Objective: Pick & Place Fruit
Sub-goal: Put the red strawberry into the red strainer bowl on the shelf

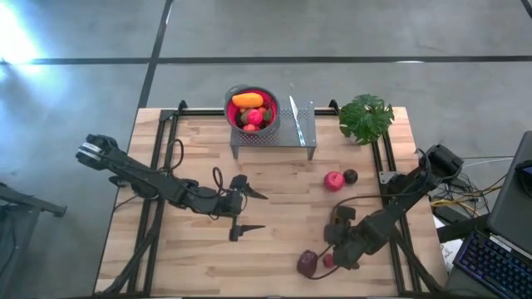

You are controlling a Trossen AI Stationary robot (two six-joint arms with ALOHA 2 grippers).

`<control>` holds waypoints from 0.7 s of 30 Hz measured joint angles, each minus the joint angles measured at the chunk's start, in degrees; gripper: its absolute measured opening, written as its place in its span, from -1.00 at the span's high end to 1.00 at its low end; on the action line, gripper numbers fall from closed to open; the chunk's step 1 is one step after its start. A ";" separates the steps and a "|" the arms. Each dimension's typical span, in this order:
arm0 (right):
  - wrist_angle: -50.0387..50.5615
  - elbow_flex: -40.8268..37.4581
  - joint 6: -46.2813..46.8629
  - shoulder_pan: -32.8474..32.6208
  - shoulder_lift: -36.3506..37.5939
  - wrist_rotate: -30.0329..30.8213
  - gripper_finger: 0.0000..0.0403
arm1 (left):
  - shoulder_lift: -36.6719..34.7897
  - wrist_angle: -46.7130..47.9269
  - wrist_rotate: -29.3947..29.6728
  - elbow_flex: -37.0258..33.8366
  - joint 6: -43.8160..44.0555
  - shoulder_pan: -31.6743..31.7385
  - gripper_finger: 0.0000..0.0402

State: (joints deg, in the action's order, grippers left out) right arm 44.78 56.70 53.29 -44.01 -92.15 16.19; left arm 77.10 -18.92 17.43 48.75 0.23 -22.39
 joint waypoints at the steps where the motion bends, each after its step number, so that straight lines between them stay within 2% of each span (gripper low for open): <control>1: -0.70 -0.06 -0.59 -0.02 -0.45 0.20 0.02 | 0.00 0.01 0.00 0.00 0.00 0.00 -0.96; 13: -2.08 -0.81 -2.46 0.13 -4.85 0.28 -0.15 | 0.04 0.04 0.00 0.00 0.00 0.00 -0.96; 21: -7.09 -3.05 -2.76 0.52 -5.94 -0.33 -0.04 | 0.04 -0.20 0.00 0.00 0.00 0.00 -0.96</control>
State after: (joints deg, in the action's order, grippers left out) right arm 37.69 53.65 50.53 -43.48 -98.08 15.86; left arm 77.14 -19.11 17.43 48.75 0.23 -22.39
